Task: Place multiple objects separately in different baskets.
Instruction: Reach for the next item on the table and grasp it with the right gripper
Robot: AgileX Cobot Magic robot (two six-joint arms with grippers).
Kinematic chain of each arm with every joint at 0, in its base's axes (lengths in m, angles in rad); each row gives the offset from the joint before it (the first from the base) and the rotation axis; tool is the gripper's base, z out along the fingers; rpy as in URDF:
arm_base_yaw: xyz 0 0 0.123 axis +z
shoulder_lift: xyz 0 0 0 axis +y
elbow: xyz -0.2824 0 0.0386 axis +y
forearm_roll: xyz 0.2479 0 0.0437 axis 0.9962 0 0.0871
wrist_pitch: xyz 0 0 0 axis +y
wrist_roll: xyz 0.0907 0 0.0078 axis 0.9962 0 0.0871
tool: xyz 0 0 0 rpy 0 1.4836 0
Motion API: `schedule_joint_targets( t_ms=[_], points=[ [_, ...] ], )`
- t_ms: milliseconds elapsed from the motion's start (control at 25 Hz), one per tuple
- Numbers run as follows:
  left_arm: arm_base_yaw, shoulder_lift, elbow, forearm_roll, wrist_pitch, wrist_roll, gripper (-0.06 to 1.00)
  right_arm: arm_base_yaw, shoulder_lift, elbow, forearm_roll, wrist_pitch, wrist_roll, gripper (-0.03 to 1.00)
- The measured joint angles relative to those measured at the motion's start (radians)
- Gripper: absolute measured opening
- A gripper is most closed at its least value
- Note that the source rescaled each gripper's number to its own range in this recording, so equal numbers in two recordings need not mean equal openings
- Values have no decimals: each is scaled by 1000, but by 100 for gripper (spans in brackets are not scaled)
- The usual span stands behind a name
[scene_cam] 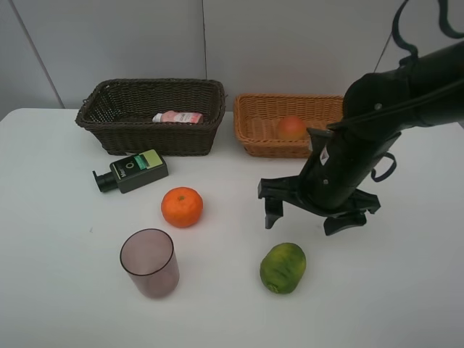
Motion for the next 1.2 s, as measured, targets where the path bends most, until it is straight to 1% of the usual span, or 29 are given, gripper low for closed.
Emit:
schedule_joint_targets(
  t_ms=[200,400,680,1200],
  points=[
    [0,0,0,0,0,0,95,45,0,22,6,-1,34,95],
    [0,0,0,0,0,0,95,75,0,22,52,0,35,95],
    [0,0,0,0,0,0,95,112,4,22,67,0,38,95],
    [0,0,0,0,0,0,95,116,103,22,91,-6,39,95]
  ],
)
